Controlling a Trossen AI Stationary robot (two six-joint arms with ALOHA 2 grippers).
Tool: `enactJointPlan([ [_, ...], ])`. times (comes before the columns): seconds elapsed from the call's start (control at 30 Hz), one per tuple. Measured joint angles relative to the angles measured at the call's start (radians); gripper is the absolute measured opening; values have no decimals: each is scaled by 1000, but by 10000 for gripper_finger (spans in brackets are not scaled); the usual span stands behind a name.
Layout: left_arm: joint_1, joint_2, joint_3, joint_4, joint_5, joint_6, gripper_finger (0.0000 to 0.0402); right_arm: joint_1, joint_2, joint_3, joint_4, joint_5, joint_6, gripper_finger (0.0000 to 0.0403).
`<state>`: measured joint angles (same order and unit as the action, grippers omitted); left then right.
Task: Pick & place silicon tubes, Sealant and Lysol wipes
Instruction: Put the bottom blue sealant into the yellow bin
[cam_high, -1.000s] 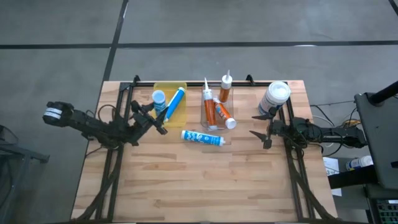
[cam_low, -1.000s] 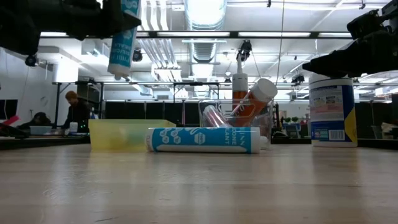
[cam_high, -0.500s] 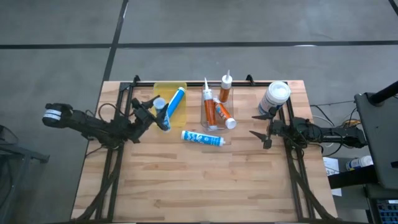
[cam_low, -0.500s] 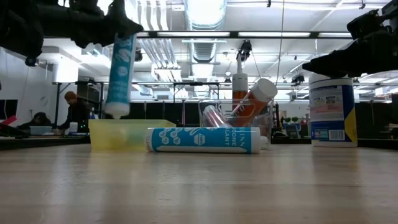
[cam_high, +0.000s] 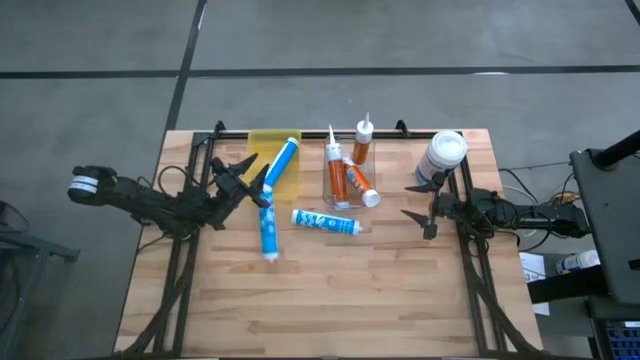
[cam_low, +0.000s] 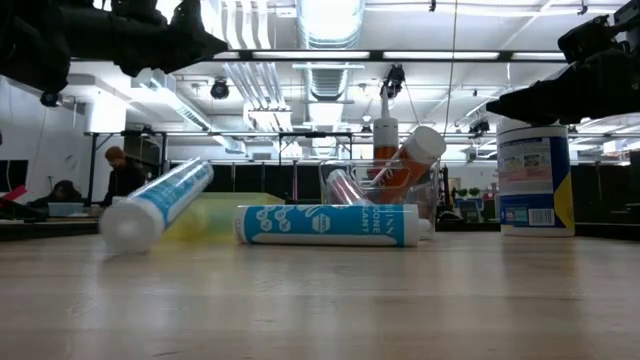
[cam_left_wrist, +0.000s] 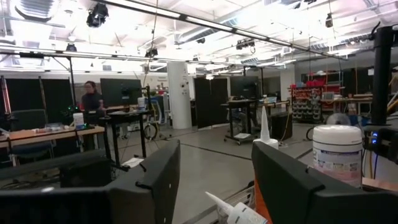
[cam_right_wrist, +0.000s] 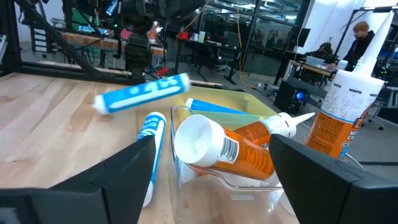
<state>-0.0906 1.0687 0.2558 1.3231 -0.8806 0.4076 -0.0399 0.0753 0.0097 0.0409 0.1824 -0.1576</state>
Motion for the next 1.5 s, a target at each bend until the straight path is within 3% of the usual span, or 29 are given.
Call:
enactJointPlan([
  [1.07,-6,0,0,-2,-4,-22,193,0,0,0,0,0,0,320],
  [1.5,-71,0,0,-52,50,-234,193,0,0,0,0,0,0,308],
])
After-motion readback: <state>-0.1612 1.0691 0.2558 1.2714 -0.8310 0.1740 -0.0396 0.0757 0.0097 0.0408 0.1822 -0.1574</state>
